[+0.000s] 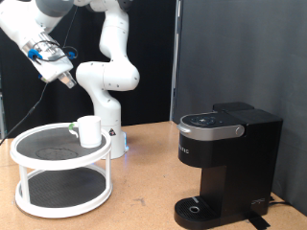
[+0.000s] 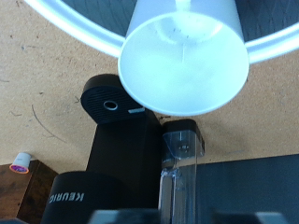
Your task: Make a cup of coffee with the keurig machine
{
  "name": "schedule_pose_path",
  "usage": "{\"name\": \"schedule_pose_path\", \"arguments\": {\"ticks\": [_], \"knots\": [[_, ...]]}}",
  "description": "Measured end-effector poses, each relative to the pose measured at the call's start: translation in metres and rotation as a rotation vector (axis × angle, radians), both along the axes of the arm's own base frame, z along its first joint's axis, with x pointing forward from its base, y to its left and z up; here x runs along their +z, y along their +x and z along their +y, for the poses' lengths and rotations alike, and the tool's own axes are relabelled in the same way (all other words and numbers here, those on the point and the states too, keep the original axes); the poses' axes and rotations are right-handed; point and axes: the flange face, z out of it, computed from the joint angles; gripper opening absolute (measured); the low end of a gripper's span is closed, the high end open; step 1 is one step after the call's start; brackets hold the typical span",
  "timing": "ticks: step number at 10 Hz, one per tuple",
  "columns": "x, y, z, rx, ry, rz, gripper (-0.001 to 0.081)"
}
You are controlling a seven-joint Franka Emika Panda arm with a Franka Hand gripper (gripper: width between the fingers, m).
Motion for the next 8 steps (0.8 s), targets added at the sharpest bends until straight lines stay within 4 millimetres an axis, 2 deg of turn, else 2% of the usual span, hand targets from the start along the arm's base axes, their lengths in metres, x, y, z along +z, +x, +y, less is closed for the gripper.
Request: {"name": "schedule_pose_path", "arguments": {"ticks": [1, 2, 3, 4, 5, 6, 7, 8], "knots": [[-0.01, -0.001, 0.002, 0.003, -0.005, 0.009, 0.0024], [-0.02, -0.002, 0.003, 0.005, -0.014, 0.026, 0.0213], [-0.031, -0.004, 0.005, 0.005, -0.024, 0.042, 0.0213], [-0.041, -0.006, 0.007, 0.001, -0.031, 0.052, 0.0396], [-0.051, -0.007, 0.009, -0.006, -0.038, 0.059, 0.0396], [-0.06, -0.008, 0.011, -0.015, -0.045, 0.064, 0.0581], [-0.069, -0.009, 0.011, -0.024, -0.052, 0.068, 0.0684], [-0.076, -0.01, 0.012, -0.028, -0.057, 0.072, 0.0684]]}}
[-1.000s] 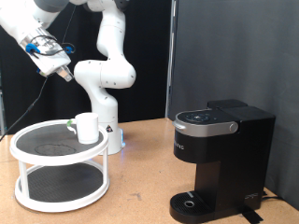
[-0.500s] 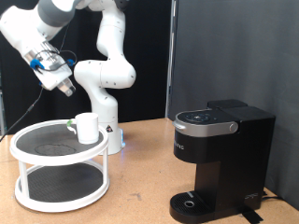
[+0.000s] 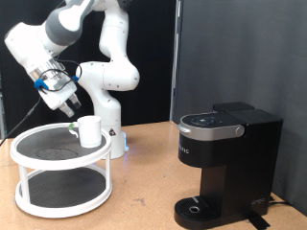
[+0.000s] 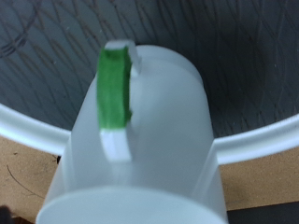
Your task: Make a cup of coffee with the keurig machine
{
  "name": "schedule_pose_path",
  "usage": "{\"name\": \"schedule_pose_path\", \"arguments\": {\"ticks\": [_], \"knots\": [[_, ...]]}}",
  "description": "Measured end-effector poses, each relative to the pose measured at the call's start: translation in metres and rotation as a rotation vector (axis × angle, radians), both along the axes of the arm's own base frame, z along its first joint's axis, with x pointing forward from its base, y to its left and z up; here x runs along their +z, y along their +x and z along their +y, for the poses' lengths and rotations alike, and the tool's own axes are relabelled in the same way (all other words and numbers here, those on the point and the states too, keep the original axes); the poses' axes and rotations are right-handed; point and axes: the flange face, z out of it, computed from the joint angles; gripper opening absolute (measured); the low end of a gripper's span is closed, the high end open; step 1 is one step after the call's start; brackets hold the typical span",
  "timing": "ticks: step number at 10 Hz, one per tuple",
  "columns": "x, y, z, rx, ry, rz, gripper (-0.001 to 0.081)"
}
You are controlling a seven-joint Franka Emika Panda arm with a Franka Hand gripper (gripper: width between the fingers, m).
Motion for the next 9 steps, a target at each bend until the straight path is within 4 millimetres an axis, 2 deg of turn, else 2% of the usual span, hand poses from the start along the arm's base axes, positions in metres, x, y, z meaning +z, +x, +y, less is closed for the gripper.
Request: {"name": "schedule_pose_path", "arguments": {"ticks": [1, 5, 9], "knots": [[-0.006, -0.001, 0.0, -0.003, -0.006, 0.003, 0.0725], [-0.027, -0.001, 0.0, -0.012, -0.009, 0.033, 0.0734], [-0.037, 0.0, -0.003, -0.014, -0.018, 0.044, 0.0734]]}}
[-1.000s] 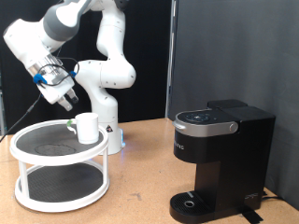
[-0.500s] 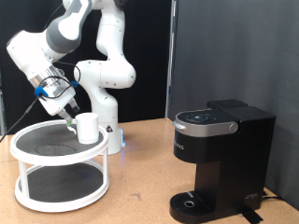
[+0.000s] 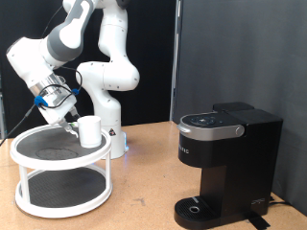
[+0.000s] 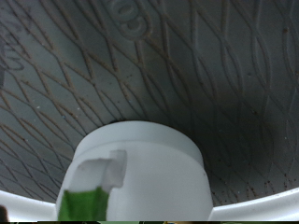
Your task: Make a cup of coffee with the keurig machine
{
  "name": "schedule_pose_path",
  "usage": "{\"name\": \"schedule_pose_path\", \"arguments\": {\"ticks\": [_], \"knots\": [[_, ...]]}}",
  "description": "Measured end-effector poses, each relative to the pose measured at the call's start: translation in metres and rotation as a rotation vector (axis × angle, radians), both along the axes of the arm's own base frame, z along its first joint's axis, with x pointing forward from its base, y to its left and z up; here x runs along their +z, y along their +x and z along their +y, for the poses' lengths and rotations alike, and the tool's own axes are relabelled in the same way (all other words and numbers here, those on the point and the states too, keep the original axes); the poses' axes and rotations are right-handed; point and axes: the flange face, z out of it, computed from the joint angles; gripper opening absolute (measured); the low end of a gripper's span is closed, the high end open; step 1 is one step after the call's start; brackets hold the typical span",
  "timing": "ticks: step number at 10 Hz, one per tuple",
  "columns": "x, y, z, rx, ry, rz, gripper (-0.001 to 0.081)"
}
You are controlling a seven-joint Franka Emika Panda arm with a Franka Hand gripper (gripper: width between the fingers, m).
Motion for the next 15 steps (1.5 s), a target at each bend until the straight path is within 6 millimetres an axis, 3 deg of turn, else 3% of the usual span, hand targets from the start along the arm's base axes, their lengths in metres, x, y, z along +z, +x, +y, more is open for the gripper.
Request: {"name": "schedule_pose_path", "arguments": {"ticks": [3, 4, 5, 7, 8, 9, 15], "knots": [[-0.004, 0.0003, -0.0013, -0.001, -0.002, 0.006, 0.0687], [-0.0047, 0.0004, -0.0018, -0.002, -0.004, 0.007, 0.0509], [-0.0053, 0.0005, -0.0021, -0.003, -0.005, 0.008, 0.0509], [-0.0056, 0.0006, -0.0029, -0.006, -0.011, 0.006, 0.0189], [-0.0056, 0.0006, -0.003, -0.006, -0.011, 0.006, 0.0189], [-0.0057, 0.0006, -0.0029, -0.006, -0.011, 0.006, 0.0035], [0.0017, 0.0002, -0.0011, -0.002, 0.009, -0.007, 0.0005]]}}
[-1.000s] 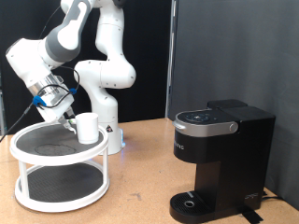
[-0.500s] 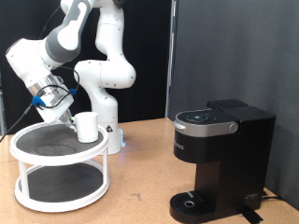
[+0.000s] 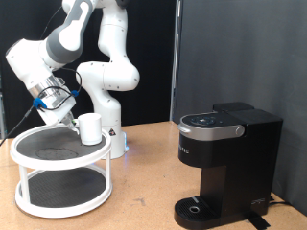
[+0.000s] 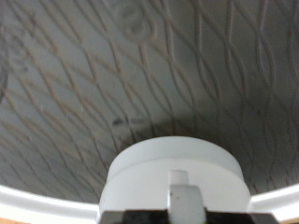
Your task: Make a cup of coffee with the keurig machine
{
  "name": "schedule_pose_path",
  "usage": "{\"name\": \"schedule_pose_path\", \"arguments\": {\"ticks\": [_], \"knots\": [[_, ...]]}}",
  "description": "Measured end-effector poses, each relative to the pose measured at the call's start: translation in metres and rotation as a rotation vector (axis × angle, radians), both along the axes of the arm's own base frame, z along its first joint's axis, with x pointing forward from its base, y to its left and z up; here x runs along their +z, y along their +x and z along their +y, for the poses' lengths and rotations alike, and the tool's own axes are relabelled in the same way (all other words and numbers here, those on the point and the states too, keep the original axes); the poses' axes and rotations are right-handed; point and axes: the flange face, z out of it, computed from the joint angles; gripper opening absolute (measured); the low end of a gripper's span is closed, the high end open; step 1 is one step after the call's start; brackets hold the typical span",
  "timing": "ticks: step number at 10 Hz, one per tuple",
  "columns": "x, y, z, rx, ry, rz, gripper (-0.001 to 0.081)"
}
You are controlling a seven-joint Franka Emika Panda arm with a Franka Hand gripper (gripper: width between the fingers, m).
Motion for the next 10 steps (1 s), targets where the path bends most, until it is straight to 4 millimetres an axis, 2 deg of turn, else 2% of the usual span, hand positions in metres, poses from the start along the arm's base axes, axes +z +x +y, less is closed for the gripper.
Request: {"name": "schedule_pose_path", "arguments": {"ticks": [3, 6, 10], "knots": [[0.024, 0.001, 0.007, -0.01, 0.023, -0.055, 0.0005], [0.046, 0.009, 0.023, -0.027, 0.028, -0.05, 0.0005], [0.048, 0.012, 0.029, -0.064, 0.066, -0.05, 0.0005]]}}
